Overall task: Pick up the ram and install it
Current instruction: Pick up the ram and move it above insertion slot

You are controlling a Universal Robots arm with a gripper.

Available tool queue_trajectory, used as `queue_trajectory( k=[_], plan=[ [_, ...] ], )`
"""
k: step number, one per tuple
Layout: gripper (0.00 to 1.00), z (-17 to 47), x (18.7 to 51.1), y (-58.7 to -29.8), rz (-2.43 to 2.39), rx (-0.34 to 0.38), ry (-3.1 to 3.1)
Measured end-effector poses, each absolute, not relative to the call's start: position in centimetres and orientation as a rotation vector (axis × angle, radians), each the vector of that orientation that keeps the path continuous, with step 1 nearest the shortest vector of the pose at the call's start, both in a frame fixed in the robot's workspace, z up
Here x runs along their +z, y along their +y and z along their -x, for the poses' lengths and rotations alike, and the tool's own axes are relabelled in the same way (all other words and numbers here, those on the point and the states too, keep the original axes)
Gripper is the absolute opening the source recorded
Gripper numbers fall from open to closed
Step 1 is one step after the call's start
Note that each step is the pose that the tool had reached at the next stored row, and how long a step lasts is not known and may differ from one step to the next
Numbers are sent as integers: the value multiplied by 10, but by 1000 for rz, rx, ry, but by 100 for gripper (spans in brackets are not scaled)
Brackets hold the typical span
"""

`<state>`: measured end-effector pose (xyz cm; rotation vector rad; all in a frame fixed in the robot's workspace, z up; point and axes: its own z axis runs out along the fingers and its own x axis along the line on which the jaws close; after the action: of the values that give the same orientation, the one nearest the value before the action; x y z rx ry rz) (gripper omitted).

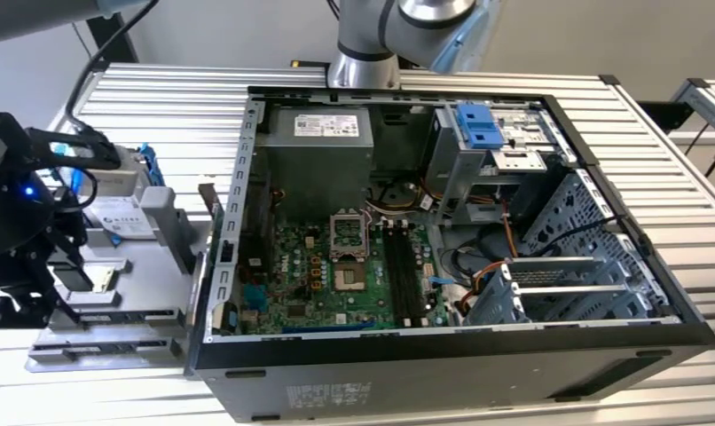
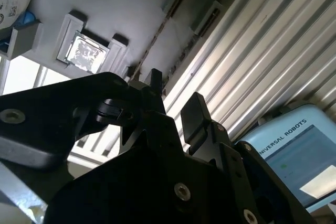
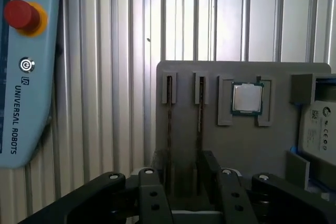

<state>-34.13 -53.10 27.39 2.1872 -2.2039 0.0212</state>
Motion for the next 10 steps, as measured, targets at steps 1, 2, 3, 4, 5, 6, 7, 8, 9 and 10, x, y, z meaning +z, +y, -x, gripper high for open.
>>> queue_trajectory(
  k=[1,2,3,4,5,6,7,8,9,10],
  plan=[
    [100,341,273,-532,-2189,20,-2201],
    [100,341,272,-533,-2196,17,-2192],
    [100,341,271,-533,-2206,16,-2180],
    [100,341,270,-533,-2219,15,-2165],
    [100,341,268,-533,-2233,14,-2150],
    [100,341,266,-533,-2245,14,-2138],
    [100,341,265,-533,-2246,14,-2137],
    [100,341,263,-533,-2246,14,-2136],
    [100,341,260,-534,-2246,15,-2136],
    [100,342,258,-534,-2246,15,-2137]
  ],
)
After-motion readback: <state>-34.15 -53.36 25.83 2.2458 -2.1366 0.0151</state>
